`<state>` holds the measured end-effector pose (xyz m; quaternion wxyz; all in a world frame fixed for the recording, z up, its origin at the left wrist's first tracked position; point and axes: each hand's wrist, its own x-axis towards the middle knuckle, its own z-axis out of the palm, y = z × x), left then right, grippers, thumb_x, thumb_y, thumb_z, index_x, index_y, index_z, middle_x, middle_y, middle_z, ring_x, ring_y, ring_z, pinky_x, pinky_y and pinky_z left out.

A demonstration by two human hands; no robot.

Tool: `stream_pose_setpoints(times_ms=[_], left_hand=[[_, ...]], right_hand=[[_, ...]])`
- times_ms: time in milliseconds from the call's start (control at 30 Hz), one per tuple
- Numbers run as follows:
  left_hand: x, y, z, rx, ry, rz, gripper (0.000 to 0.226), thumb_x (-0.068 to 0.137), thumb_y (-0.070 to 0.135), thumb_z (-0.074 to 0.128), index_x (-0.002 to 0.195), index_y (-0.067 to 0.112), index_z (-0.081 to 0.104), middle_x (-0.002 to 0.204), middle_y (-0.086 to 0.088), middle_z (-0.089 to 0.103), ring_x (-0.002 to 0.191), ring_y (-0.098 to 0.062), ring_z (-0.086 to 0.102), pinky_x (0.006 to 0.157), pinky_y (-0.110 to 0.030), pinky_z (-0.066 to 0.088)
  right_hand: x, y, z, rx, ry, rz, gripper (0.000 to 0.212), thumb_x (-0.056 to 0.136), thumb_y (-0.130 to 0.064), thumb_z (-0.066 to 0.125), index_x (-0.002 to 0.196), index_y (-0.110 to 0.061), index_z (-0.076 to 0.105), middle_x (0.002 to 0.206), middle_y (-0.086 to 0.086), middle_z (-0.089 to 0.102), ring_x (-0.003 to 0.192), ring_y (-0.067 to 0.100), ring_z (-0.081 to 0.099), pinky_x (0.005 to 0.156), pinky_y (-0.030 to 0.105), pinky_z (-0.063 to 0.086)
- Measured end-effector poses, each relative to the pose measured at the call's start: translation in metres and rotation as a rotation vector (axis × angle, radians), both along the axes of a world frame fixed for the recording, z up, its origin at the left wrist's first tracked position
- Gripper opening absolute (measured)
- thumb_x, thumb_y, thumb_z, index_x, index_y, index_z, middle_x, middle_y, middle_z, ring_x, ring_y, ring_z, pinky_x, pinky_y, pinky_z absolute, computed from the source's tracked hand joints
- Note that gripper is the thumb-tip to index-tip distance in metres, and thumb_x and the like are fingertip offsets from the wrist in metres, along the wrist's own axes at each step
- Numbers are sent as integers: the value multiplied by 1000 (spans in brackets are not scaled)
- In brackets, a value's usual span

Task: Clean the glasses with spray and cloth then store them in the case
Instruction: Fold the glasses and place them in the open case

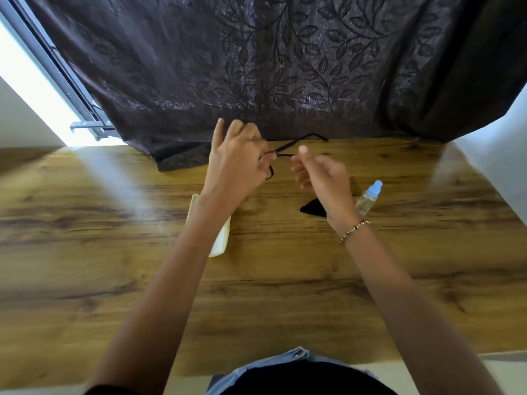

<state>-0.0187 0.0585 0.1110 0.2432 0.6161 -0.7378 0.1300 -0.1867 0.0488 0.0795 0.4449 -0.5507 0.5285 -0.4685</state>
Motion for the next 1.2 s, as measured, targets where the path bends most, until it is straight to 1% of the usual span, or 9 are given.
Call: stream_pose_setpoints(times_ms=[133, 300, 600, 733, 833, 933, 1000, 1100, 1200], left_hand=[[-16, 5, -10, -48, -136, 2, 26, 87, 36, 58, 97, 15, 70, 101, 1, 60, 107, -21, 51, 115, -50, 19], [-25, 9, -25, -86, -112, -34, 24, 83, 36, 64, 97, 18, 71, 101, 0, 62, 101, -21, 57, 113, -51, 27], [5, 12, -42, 45, 525, 210, 46, 100, 28, 42, 140, 6, 39, 137, -10, 47, 125, -24, 43, 106, -38, 37], [14, 12, -48, 40, 729, 300, 48, 99, 26, 45, 142, 7, 37, 138, -10, 46, 127, -22, 40, 106, -33, 36], [25, 11, -56, 168, 786, 305, 35, 100, 29, 43, 125, 10, 58, 103, -1, 68, 92, -4, 62, 80, -20, 49], [28, 13, -61, 211, 887, 229, 27, 99, 28, 45, 96, 17, 69, 65, 11, 61, 44, 3, 47, 44, -12, 35], [29, 13, -63, 188, 972, 217, 25, 99, 32, 45, 94, 22, 68, 69, 6, 64, 54, 1, 52, 51, -15, 39], [28, 10, -60, 214, 1022, 226, 26, 95, 37, 50, 102, 21, 69, 81, 8, 68, 72, -4, 62, 67, -22, 49], [27, 6, -59, 280, 1039, 231, 28, 91, 34, 59, 111, 17, 69, 92, 10, 70, 85, -1, 64, 78, -19, 52]], right_hand=[[16, -5, 16, 67, 27, 6, 38, 80, -52, 68, 80, -14, 71, 71, 0, 72, 55, 4, 61, 47, 15, 44], [17, -13, 13, 44, 66, -37, 17, 85, -25, 69, 75, -11, 69, 67, 4, 72, 58, 10, 68, 54, 19, 53], [-8, -18, 9, -25, 215, 28, 22, 90, -20, 64, 70, -25, 71, 71, -6, 72, 71, 2, 69, 64, 19, 57], [-12, -19, 6, 15, 193, 23, 22, 91, -18, 62, 72, -25, 71, 76, -5, 72, 72, 1, 68, 64, 18, 57], [-16, -19, 4, 63, 141, 32, 23, 92, -15, 61, 72, -20, 72, 79, -9, 71, 72, 0, 68, 65, 19, 58], [-18, -19, 1, 110, 88, 49, 23, 92, -13, 61, 72, -19, 72, 80, -5, 71, 73, 6, 68, 71, 25, 59], [-18, -20, -2, 155, 58, 37, 12, 92, -13, 61, 88, -13, 73, 82, -1, 71, 76, 10, 68, 76, 29, 59], [-19, -22, -8, 203, 47, 20, 39, 91, -12, 63, 128, -3, 55, 87, 3, 72, 77, 12, 70, 80, 32, 58], [-19, -23, -12, 193, 82, 24, 47, 90, -10, 63, 134, -4, 48, 87, 2, 71, 77, 8, 69, 72, 23, 59]])
